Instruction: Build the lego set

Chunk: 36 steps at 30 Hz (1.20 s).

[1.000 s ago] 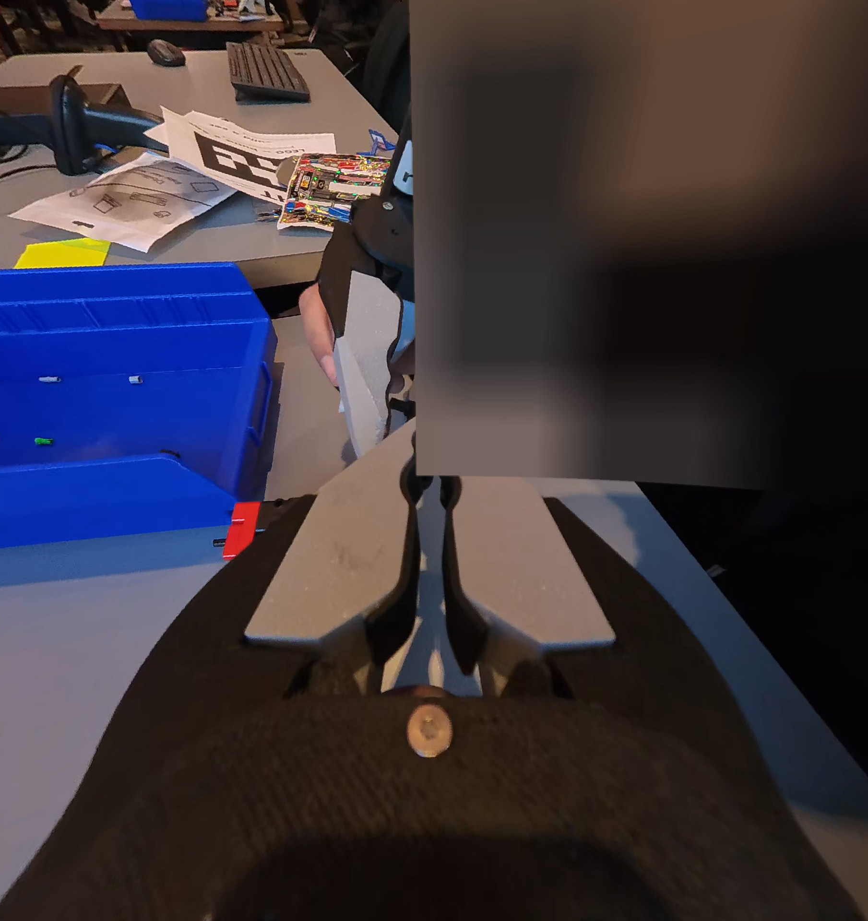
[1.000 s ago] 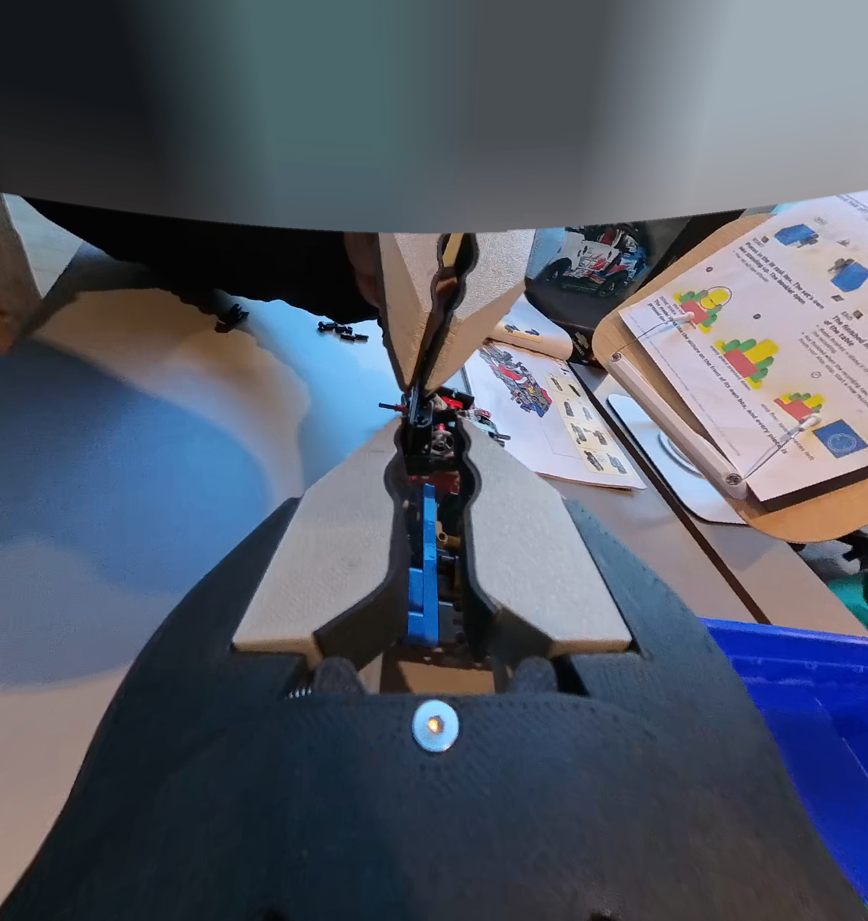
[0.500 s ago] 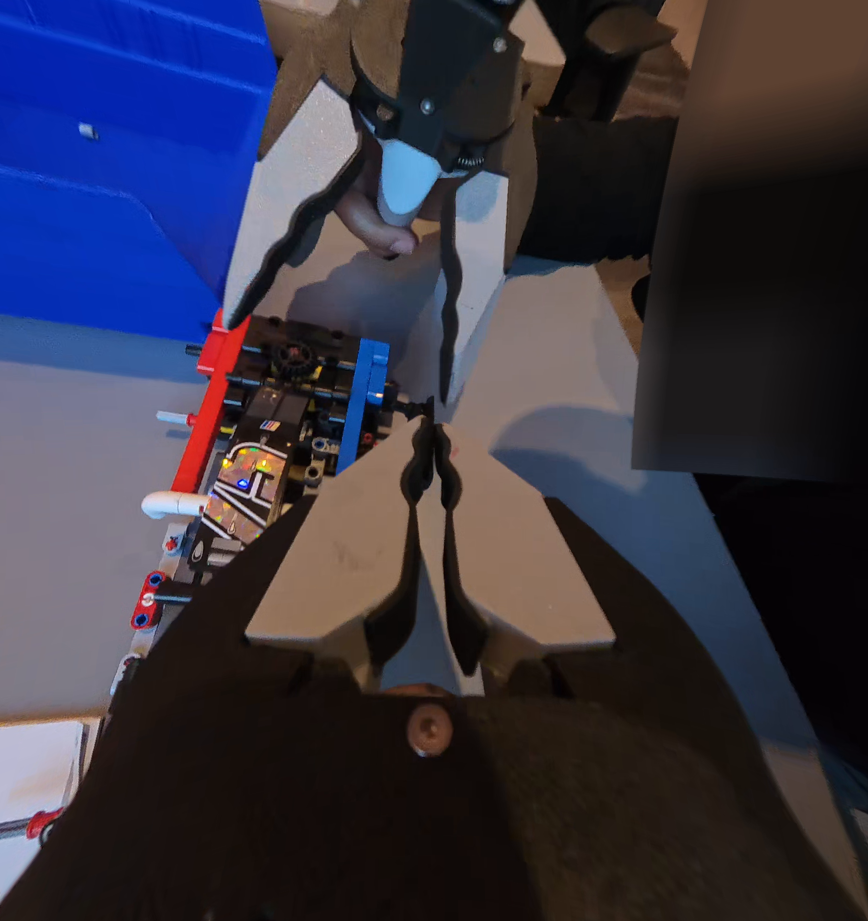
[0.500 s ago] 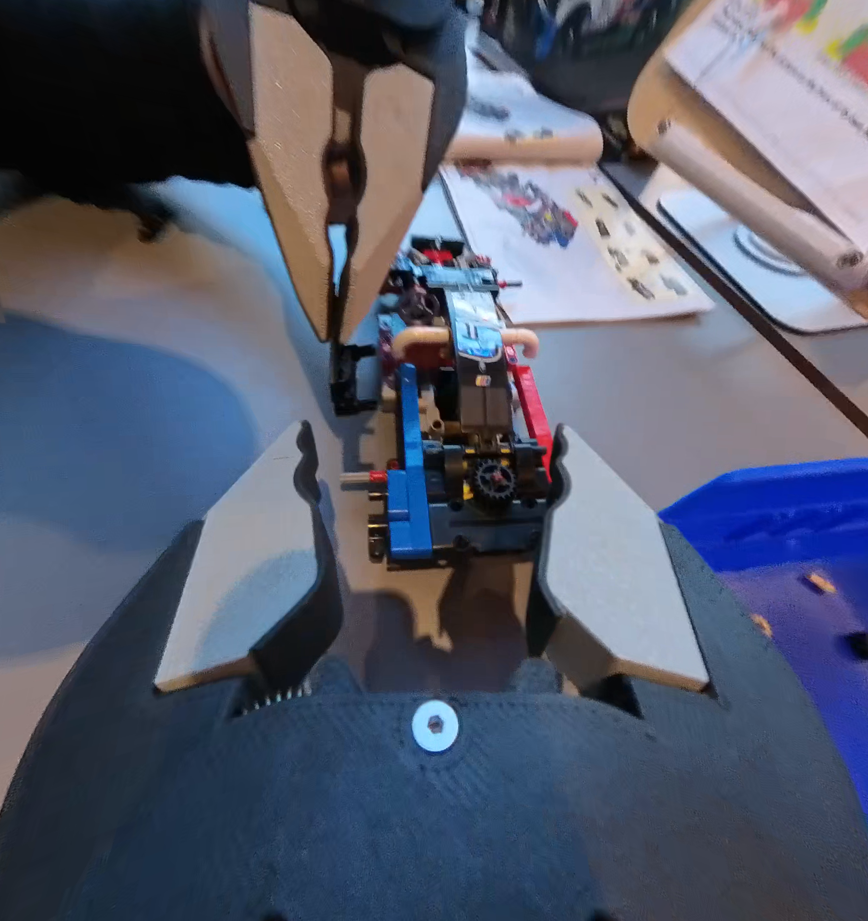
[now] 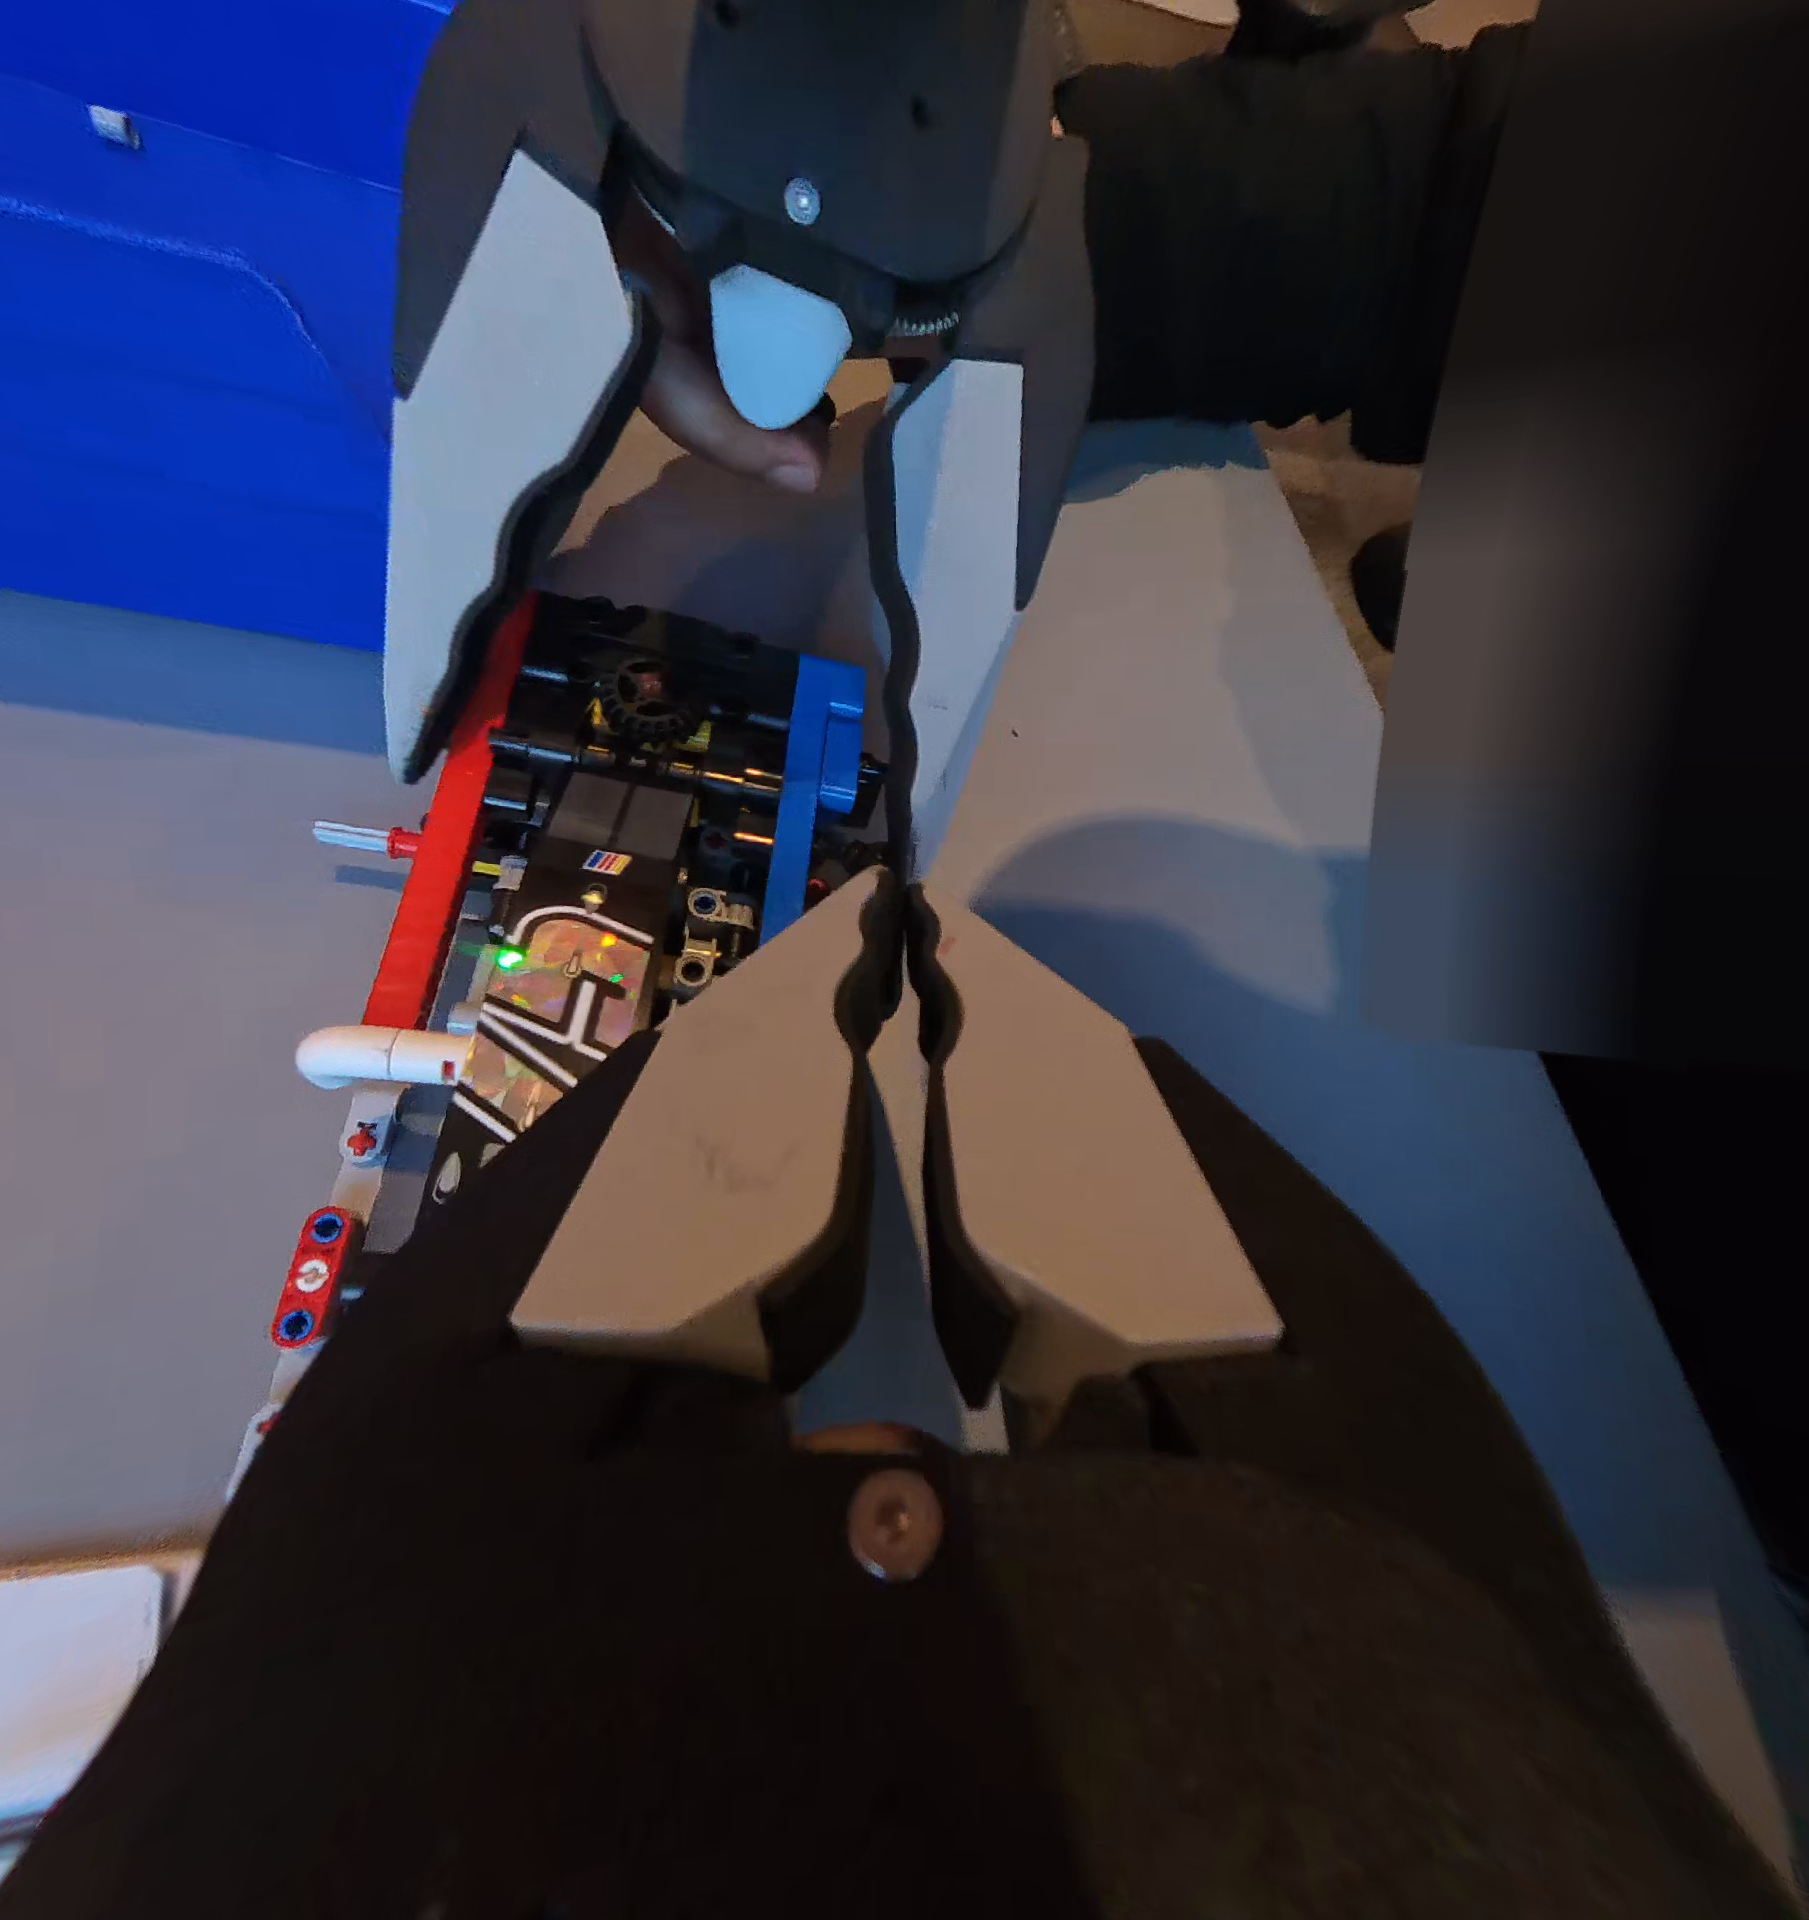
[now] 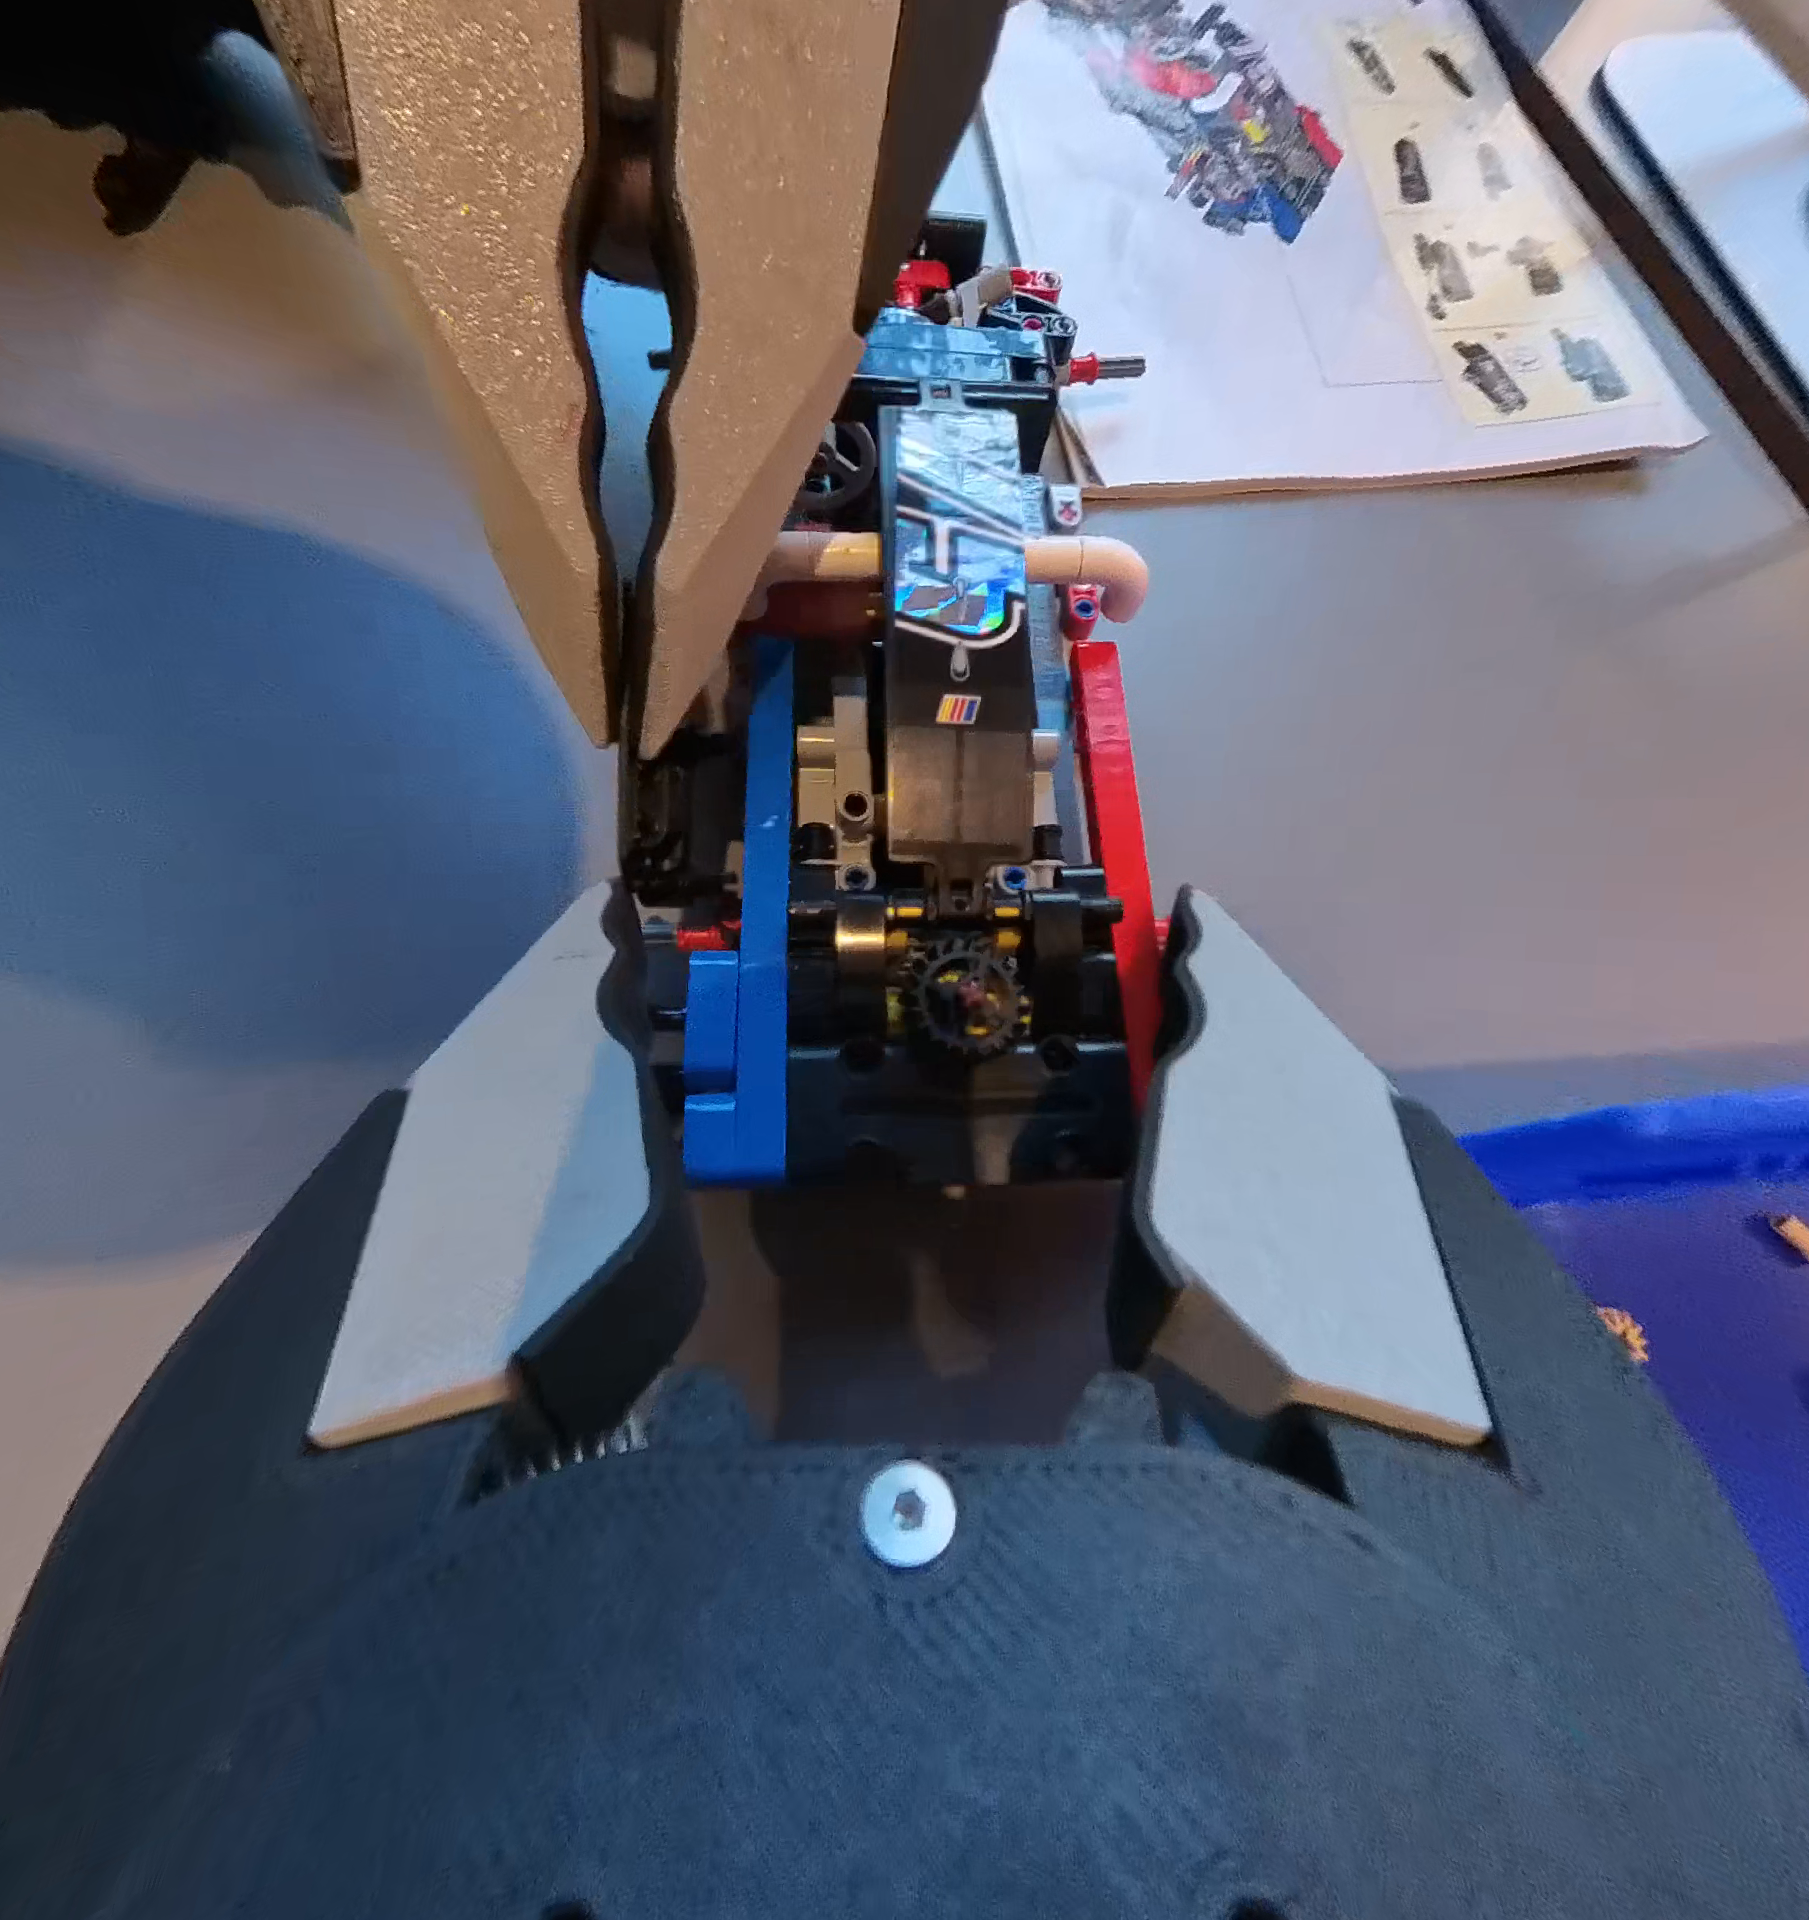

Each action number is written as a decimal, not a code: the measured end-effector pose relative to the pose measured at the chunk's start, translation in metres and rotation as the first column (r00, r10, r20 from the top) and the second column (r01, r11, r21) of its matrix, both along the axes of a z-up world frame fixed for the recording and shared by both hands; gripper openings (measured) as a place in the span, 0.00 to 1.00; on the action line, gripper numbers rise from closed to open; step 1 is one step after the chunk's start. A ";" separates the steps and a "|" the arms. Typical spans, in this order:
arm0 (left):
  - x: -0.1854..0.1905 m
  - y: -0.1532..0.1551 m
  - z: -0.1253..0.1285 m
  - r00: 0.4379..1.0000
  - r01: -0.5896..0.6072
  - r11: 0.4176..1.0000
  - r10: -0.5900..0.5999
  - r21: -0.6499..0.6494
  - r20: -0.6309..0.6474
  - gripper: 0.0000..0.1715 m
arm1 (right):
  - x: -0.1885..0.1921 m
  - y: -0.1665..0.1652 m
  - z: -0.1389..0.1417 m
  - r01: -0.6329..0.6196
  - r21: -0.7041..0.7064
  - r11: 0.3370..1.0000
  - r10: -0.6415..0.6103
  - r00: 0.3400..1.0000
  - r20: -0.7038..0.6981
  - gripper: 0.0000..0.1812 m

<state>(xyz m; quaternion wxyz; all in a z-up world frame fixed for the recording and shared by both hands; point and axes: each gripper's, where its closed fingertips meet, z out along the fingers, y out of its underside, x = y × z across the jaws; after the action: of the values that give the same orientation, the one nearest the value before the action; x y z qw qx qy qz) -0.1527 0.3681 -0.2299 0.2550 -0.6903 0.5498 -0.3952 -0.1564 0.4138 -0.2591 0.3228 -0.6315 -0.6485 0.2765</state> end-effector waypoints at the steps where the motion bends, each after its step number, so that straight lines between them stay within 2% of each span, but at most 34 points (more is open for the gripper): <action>1: 0.001 0.001 -0.001 1.000 -0.004 1.000 0.004 -0.012 0.003 0.00 | -0.001 0.000 -0.001 -0.007 -0.001 1.000 0.007 1.000 0.002 0.53; 12: 0.008 0.004 -0.002 0.999 -0.026 0.996 0.029 -0.082 0.033 0.00 | -0.001 0.000 0.000 -0.042 0.009 0.999 0.042 0.998 -0.043 0.56; 19: 0.008 0.007 0.001 0.992 -0.076 0.970 0.096 -0.231 0.077 0.00 | 0.000 0.001 -0.001 -0.043 0.034 0.998 0.044 0.998 -0.039 0.55; 28: 0.007 0.010 0.001 0.989 -0.083 0.964 0.110 -0.254 0.095 0.00 | -0.001 0.004 -0.001 -0.050 0.046 0.998 0.052 0.998 -0.045 0.53; 36: 0.006 0.012 0.002 0.977 -0.143 0.949 0.180 -0.282 0.113 0.00 | -0.001 0.005 0.000 -0.067 0.034 0.997 0.069 0.996 -0.049 0.52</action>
<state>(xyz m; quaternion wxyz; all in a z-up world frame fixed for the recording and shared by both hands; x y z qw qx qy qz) -0.1463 0.3804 -0.2282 0.2263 -0.7327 0.4130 -0.4913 -0.1573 0.4186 -0.2591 0.3395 -0.5967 -0.6656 0.2926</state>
